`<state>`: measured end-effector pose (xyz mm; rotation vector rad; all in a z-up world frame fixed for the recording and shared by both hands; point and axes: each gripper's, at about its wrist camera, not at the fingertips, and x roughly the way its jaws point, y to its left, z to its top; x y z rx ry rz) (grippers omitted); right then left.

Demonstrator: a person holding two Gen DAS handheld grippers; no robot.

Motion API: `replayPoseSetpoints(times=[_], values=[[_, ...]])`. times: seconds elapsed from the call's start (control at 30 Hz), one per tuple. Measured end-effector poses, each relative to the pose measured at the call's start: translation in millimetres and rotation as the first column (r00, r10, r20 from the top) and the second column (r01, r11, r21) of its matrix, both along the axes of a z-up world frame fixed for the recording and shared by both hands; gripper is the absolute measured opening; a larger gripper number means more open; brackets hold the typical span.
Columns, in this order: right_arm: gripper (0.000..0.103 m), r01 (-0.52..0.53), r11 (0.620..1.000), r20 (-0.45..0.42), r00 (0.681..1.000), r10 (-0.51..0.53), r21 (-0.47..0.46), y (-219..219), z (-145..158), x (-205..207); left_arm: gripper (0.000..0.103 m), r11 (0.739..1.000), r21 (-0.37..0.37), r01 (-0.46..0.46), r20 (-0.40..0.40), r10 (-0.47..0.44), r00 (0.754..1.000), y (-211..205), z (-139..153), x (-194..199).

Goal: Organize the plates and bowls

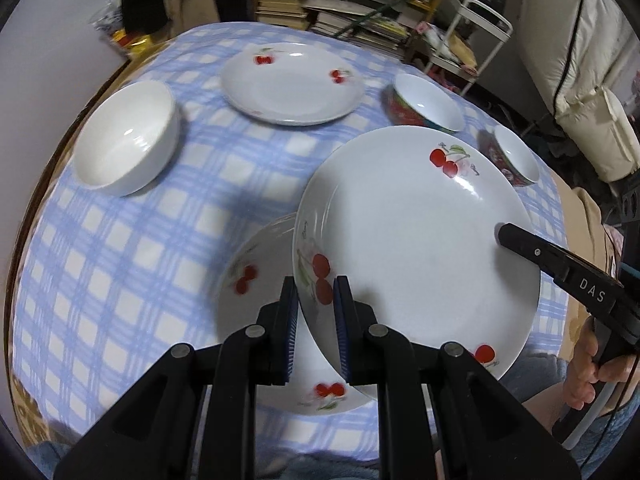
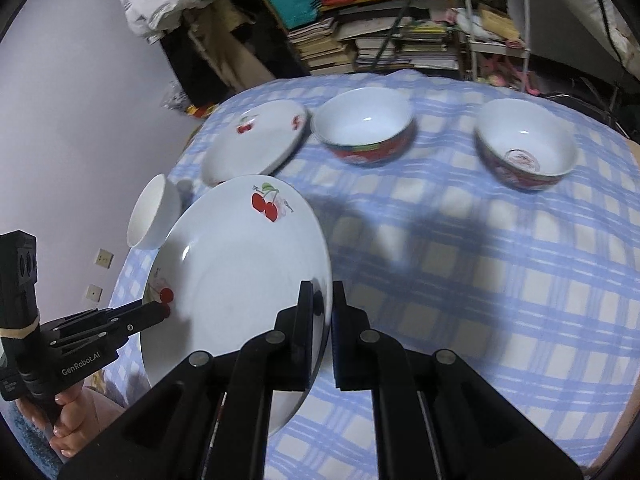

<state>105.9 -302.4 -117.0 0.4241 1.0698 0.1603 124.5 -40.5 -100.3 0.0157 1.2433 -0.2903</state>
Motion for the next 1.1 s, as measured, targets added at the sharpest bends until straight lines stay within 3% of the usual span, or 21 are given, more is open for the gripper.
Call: replayPoseSetpoints(times=[0.33, 0.83, 1.1], values=[[0.009, -0.046, 0.999, -0.026, 0.999, 0.047, 0.022, 46.7, -25.8, -1.5, 0.017, 0.993, -0.011, -0.114, -0.025, 0.113, 0.993, 46.2, -22.2, -9.6], [0.009, -0.057, 0.998, -0.063, 0.996, 0.057, 0.007, 65.5, -56.7, 2.7, 0.017, 0.989, 0.031, -0.142, -0.079, 0.144, 0.986, 52.5, -59.3, -6.2], [0.009, -0.085, 0.995, -0.075, 0.994, 0.081, -0.052, 71.5, -63.8, 0.1, 0.017, 0.988, 0.055, -0.144, -0.096, 0.149, 0.984, 51.5, -70.3, -1.7]])
